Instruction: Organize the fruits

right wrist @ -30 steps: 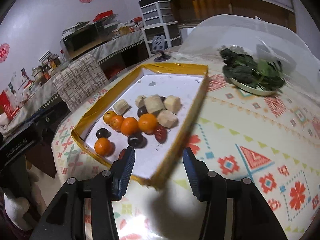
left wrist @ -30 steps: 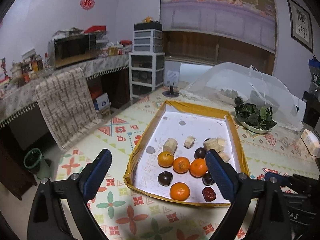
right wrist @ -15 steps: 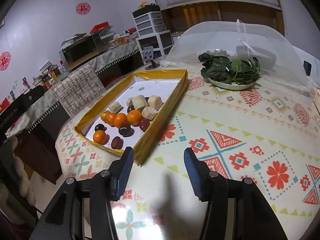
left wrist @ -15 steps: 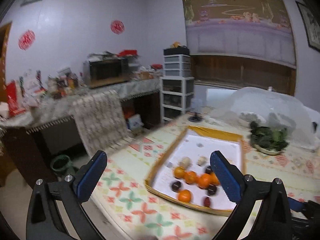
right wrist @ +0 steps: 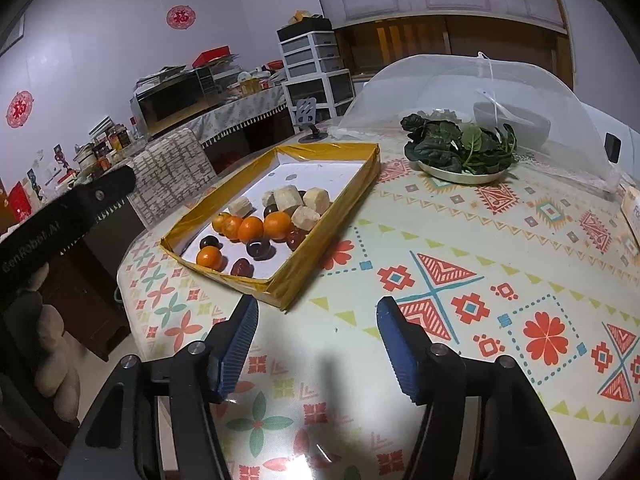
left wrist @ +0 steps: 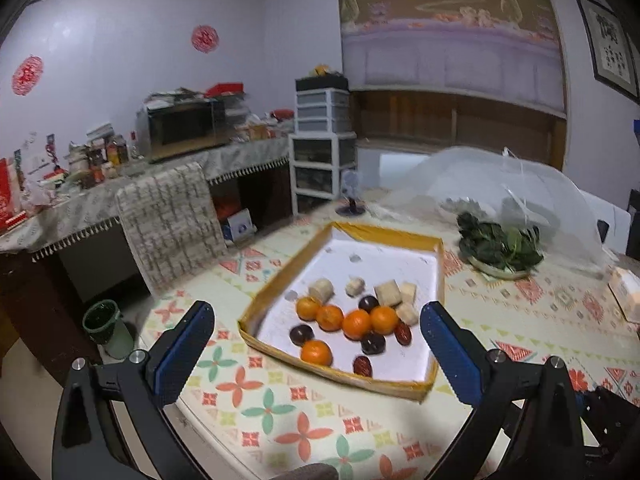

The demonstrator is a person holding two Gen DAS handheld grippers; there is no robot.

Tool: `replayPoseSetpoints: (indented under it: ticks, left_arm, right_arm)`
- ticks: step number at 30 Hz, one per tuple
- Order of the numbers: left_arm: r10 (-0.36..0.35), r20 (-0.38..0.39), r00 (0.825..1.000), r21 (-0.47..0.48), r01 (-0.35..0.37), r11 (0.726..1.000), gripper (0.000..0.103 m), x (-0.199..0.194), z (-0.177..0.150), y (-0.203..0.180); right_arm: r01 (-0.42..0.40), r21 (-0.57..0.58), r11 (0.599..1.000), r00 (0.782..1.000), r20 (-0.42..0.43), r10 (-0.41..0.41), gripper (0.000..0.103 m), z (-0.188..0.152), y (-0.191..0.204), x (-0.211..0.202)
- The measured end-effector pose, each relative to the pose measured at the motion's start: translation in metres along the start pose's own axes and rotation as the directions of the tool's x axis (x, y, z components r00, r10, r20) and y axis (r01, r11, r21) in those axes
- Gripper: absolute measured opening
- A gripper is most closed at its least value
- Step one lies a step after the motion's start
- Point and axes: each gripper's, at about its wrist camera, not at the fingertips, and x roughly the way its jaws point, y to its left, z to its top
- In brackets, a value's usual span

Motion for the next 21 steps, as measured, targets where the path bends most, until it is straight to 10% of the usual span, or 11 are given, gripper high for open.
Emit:
replayPoseSetpoints:
  ticks: [21]
  left_arm:
    - [-0.045,-0.108,0.993,-0.007,0.045,0.999,0.103,0.033,-0.007,0.012]
  right_arm:
    - [0.015,-0.040,0.999,0.998,-0.052,-0.017,0.073,0.007,0.027,0.038]
